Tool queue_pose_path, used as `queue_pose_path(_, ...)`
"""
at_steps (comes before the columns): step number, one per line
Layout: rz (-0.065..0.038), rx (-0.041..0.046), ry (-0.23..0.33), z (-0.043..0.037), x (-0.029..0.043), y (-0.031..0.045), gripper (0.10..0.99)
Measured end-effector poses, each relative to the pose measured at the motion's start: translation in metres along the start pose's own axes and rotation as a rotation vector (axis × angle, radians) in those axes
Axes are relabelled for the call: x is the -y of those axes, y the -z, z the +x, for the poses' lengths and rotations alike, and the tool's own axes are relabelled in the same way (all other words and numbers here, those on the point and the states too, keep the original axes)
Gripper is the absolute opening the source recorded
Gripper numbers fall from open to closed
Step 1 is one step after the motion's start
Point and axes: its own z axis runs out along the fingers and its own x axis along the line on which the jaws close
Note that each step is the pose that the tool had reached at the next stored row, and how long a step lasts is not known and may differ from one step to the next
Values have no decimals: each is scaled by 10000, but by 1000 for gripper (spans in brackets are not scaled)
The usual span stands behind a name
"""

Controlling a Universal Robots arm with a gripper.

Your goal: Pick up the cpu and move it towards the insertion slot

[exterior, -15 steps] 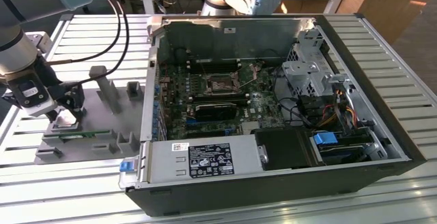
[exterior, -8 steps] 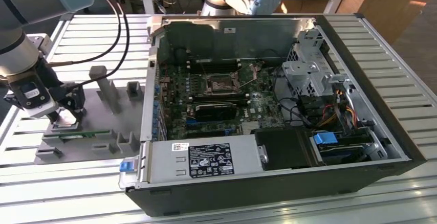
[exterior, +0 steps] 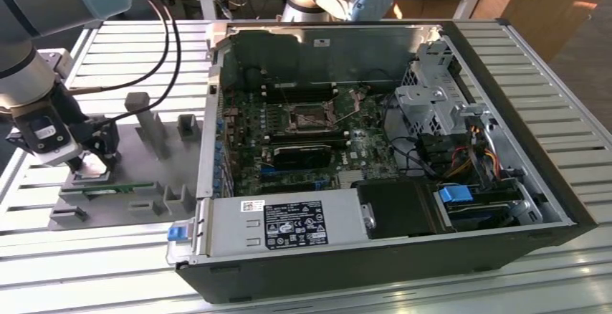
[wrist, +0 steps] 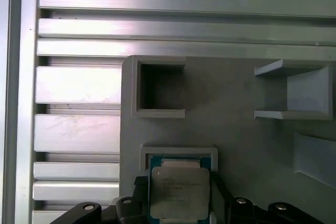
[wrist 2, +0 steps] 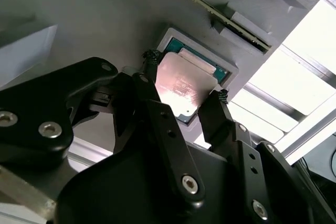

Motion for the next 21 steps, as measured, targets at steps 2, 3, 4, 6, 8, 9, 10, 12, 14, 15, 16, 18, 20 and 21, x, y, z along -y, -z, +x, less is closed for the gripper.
queue_pose_path(2,1,-3,0,2,0,-11,588)
queue_pose_path(3,2,-4,0,2,0,-11,588)
queue_pose_path(4,3,-5,0,2,0,-11,588)
queue_pose_path(6,1,-2,0,2,0,-14,588)
queue_pose_path(8,1,-2,0,2,0,-15,588)
queue_pose_path(9,1,-2,0,2,0,-16,588)
queue_pose_path(10,2,-3,0,2,0,-16,573)
queue_pose_path(12,2,-3,-1,2,0,-17,537)
queue_pose_path(14,1,-3,0,2,0,-19,537)
queue_pose_path(15,2,-3,0,2,0,-19,537)
queue_pose_path(16,2,-3,0,2,0,-20,537)
queue_pose_path(18,0,0,0,1,0,-17,537)
queue_pose_path(20,-1,2,-1,1,-1,1,537)
queue_pose_path(21,1,-1,0,1,-1,15,537)
